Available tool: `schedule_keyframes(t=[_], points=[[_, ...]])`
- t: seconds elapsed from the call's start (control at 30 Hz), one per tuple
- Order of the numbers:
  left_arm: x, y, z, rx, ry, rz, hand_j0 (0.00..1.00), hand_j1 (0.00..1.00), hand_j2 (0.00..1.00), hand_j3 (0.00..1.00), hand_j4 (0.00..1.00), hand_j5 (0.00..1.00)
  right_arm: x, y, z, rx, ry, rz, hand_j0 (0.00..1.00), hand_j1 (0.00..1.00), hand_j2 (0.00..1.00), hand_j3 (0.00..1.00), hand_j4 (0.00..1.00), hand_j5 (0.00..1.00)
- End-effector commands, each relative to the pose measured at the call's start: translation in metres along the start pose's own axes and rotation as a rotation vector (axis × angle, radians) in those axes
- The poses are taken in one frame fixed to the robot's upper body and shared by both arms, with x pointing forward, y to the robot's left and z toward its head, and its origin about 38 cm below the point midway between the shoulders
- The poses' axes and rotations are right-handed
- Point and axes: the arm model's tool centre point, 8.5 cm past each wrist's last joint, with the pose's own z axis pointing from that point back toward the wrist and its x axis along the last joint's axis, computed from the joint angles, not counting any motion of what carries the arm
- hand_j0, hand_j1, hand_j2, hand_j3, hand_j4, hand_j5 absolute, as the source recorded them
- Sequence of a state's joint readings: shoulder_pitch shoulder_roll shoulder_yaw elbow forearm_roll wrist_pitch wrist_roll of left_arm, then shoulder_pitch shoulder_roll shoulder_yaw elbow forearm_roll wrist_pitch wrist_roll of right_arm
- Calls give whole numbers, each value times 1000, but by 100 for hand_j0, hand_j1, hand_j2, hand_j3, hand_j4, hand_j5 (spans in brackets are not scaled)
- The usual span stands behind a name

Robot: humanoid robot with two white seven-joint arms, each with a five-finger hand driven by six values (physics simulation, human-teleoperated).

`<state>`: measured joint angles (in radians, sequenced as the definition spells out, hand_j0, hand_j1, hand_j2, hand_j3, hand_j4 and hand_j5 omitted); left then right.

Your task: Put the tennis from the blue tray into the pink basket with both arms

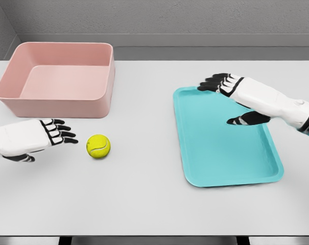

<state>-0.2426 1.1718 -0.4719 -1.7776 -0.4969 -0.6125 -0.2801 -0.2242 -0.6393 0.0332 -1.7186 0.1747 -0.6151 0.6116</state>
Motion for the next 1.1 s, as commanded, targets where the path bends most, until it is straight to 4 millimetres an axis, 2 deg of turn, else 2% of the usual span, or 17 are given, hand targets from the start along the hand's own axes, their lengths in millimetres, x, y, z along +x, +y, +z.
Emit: schedule_keyframes(t=[0.0,0.03,0.07,0.1,0.13,0.17,0.27,0.33,0.53,0.6,0.77,1.07], points=[[5,-1,-13,27,-15,2,100,100,100,100,100,100,-6,-63,50,-193,84,78,100,100,100,100,100,100],[6,2,-16,46,-19,-1,100,100,100,100,100,100,-8,-46,56,-190,103,35,100,100,100,100,100,100],[7,4,-20,60,-24,0,100,100,100,100,100,100,-8,-19,61,-178,122,-30,100,100,100,100,100,100],[7,9,-26,77,-25,-16,100,100,100,100,100,100,-9,-5,63,-197,134,-71,100,100,100,100,100,100],[8,12,-31,89,-26,-35,100,100,100,100,100,100,-9,1,68,-200,146,-85,100,100,100,100,100,100],[9,14,-34,97,-28,-38,100,100,100,100,100,100,-10,-2,74,-210,161,-79,100,100,100,100,100,100],[15,17,-47,105,-53,-57,100,100,100,100,100,100,-9,3,75,-197,166,-87,100,100,100,100,100,100],[20,17,-59,89,-90,-70,100,100,100,100,100,100,-9,15,79,-174,179,-108,100,100,100,100,100,100],[19,19,-63,94,-98,-68,100,100,100,100,100,100,-8,18,80,-178,178,-121,100,100,100,100,100,100],[21,20,-72,82,-121,-74,100,100,100,100,100,100,-8,18,80,-179,177,-122,100,100,100,100,100,100],[22,19,-74,67,-131,-76,100,100,100,100,100,100,-8,19,80,-177,178,-125,100,100,100,100,100,100],[16,19,-73,105,-139,22,100,100,100,100,100,100,-9,20,80,-178,180,-128,100,100,100,100,100,100]])
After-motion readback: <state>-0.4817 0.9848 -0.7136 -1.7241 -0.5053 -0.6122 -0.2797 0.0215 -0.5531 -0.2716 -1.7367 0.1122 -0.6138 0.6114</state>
